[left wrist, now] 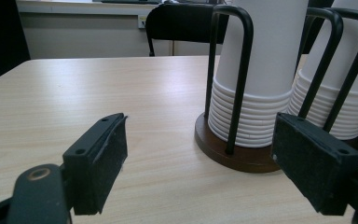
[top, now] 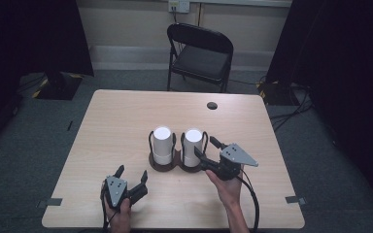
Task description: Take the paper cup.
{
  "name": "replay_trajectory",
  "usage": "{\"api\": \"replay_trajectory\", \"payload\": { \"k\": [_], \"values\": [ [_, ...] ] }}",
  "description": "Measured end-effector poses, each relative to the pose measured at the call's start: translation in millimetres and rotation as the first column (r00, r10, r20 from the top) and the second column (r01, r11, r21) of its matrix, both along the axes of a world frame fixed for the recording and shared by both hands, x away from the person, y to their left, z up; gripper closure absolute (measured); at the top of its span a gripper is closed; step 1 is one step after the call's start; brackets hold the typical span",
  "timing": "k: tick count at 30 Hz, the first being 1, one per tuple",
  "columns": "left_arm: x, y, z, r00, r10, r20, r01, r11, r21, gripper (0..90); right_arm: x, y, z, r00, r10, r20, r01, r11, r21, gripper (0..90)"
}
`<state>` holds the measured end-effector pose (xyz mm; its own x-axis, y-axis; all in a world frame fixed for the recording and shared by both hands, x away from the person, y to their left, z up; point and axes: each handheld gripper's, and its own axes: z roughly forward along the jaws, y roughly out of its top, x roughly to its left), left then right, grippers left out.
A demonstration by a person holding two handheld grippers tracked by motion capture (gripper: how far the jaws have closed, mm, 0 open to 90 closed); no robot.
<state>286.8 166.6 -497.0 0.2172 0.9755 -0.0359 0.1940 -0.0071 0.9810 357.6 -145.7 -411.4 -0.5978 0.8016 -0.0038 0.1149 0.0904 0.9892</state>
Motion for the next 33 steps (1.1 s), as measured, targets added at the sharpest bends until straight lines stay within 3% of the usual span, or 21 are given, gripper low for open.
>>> {"api": "replay_trajectory", "payload": {
  "k": [6,10,19,21,27,30,33],
  "values": [
    [-0.7,0.6,-0.2,1.0000,0.001,0.007,-0.001,1.0000,-0.006,18.4,12.7,5.9,3.7,0.9999,0.012,-0.004,-0.012,0.9999,-0.009,31.0],
    [-1.0,0.0,-0.2,1.0000,-0.005,0.008,0.005,1.0000,-0.001,18.4,22.1,15.2,8.9,0.9997,0.023,-0.007,-0.024,0.9989,-0.041,30.1],
    [-1.3,1.0,-0.4,0.9999,-0.003,0.015,0.003,0.9999,-0.013,18.5,35.2,24.6,8.6,0.9997,0.015,-0.022,-0.016,0.9989,-0.045,28.7],
    [-1.4,0.7,-0.4,0.9999,-0.003,0.016,0.003,0.9999,-0.012,18.5,40.5,27.1,7.8,0.9996,0.006,-0.028,-0.008,0.9971,-0.076,27.9],
    [-1.6,0.8,-0.5,0.9998,-0.004,0.018,0.004,0.9999,-0.011,18.5,45.2,28.6,1.8,0.9981,0.008,-0.061,-0.012,0.9977,-0.066,26.5],
    [-1.9,0.8,-0.6,0.9998,-0.003,0.020,0.004,0.9999,-0.014,18.5,46.0,30.1,-0.4,0.9980,-0.011,-0.062,0.007,0.9972,-0.074,22.0],
    [-1.9,0.9,-0.6,0.9998,-0.004,0.021,0.004,0.9999,-0.014,18.5,46.4,30.0,-1.4,0.9979,-0.013,-0.064,0.009,0.9976,-0.068,23.8]
  ]
}}
